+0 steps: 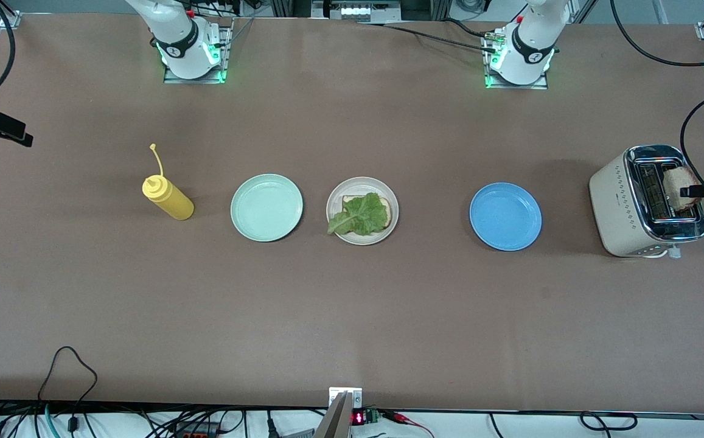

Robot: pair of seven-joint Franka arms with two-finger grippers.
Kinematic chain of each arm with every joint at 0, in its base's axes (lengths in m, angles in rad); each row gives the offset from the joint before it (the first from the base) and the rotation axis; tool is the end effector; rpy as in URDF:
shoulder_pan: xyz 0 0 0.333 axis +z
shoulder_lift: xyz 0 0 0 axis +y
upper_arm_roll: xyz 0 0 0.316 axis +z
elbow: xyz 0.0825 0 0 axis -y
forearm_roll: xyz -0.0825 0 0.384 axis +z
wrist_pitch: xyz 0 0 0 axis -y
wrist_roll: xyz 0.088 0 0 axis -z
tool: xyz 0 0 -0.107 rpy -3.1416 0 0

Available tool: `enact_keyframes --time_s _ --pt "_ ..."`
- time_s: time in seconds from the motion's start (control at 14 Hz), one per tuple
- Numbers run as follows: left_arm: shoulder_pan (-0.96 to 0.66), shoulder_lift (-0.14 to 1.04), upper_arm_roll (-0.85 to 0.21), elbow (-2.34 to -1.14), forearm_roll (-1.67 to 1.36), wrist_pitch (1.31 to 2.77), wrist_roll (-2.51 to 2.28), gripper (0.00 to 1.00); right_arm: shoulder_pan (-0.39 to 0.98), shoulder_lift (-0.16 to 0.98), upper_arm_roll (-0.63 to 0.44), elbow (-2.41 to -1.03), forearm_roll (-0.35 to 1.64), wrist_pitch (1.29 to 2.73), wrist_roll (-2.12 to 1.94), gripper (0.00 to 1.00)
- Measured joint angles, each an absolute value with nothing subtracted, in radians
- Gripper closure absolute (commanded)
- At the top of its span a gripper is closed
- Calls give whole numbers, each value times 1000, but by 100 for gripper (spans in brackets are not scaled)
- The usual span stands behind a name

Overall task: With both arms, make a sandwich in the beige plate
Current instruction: 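Grasp the toast slice in the toaster with the left gripper and lift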

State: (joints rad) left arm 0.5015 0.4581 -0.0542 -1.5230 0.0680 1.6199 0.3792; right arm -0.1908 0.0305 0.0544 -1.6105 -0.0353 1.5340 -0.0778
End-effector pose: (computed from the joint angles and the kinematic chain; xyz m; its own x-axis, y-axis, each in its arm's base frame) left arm 0.5750 0.2886 0.3716 0.9391 0.0336 -0.3419 0.0701 -0.9930 0.0949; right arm 0.5512 -0.0800 0.5860 0.9923 -0.0589 -0.1090 -0.0565 -0.9981 0.0252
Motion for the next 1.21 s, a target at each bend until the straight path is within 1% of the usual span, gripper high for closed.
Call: enact_keyframes --time_s 0.14,0.36,0.78,1.14,1.21 --pt "506 460 -54 -1524 68 1611 379 43 -191 32 56 -1625 -35 1544 -61 0" --pt "508 460 -54 -1524 68 1605 380 58 -191 33 56 -1628 -35 1543 -53 0" --pt "519 470 -55 -1525 62 1602 380 83 -183 33 70 -1628 -34 1534 -50 0" --pt "533 469 -55 -1524 47 1581 380 99 -161 33 74 -1628 -32 1534 -47 0" --pt "535 468 -56 -1522 45 1561 381 99 -162 33 74 -1628 -32 1534 -47 0"
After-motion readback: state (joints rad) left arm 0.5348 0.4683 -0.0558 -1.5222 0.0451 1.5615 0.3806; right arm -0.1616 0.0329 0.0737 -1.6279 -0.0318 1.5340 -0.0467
